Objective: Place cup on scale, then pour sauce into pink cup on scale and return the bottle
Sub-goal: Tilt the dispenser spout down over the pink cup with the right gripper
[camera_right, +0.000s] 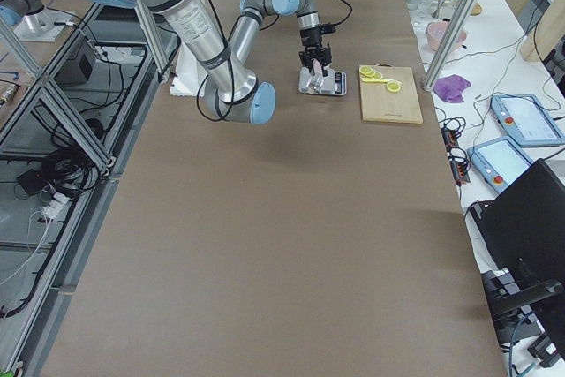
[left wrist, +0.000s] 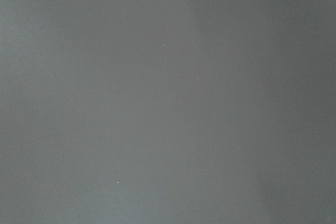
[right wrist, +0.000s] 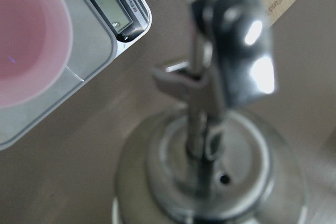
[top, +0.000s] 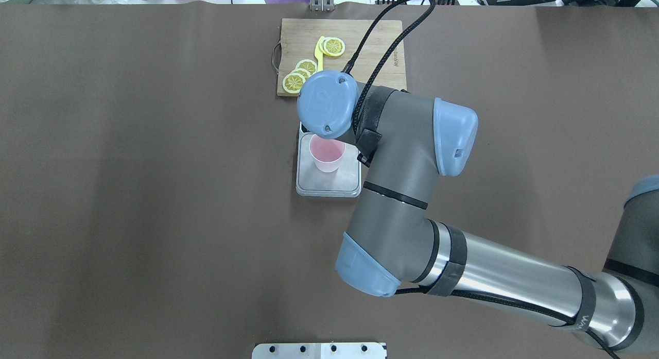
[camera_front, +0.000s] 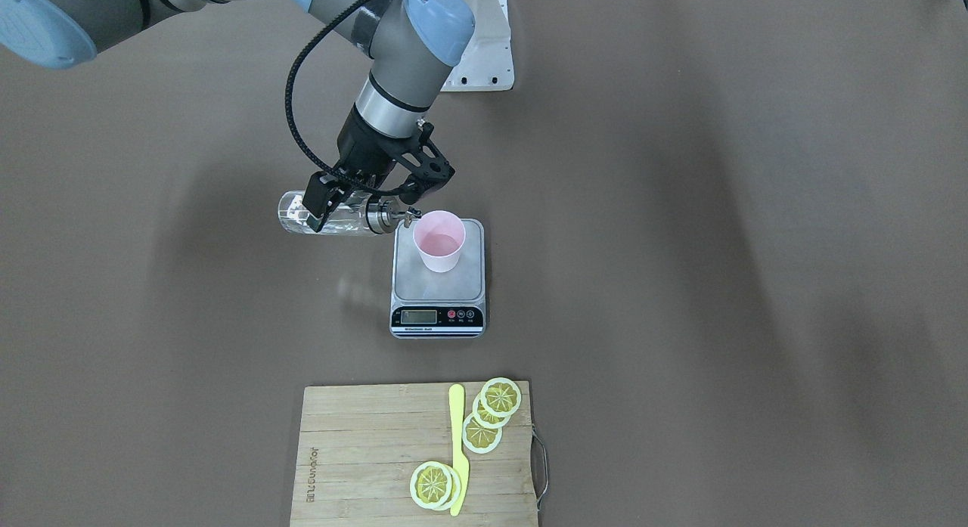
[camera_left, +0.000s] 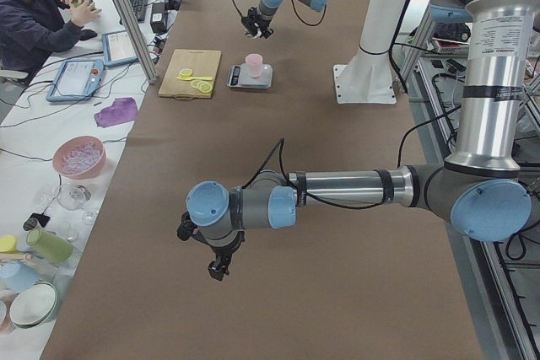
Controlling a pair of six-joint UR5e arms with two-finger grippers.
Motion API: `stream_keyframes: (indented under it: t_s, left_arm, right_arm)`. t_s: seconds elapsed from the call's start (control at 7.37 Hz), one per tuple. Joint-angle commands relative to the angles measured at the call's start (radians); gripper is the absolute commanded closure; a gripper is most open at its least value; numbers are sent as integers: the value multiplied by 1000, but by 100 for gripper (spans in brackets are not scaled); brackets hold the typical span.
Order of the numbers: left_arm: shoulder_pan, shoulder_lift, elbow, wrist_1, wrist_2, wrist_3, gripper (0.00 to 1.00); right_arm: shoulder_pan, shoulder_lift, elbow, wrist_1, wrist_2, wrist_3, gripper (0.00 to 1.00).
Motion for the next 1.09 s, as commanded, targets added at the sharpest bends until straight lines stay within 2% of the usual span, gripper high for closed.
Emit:
stream_keyframes:
  t_s: [0.0,0.27,0.54,0.95]
  left_arm:
    - [0,3,0,-1,-1,0,2]
    - [0,3,0,-1,-1,0,2]
    - [0,3,0,-1,-1,0,2]
    - [0,5,5,-3,-1,0,2]
  right_arm:
    - [-27,6,-9,-78,-73,0,100]
    - [-39,11,-15,-108,-101,0,100]
    - [-39,58,-73,-160,-118,-6,100]
    - [-39,65,-112,-165,-139,-6,100]
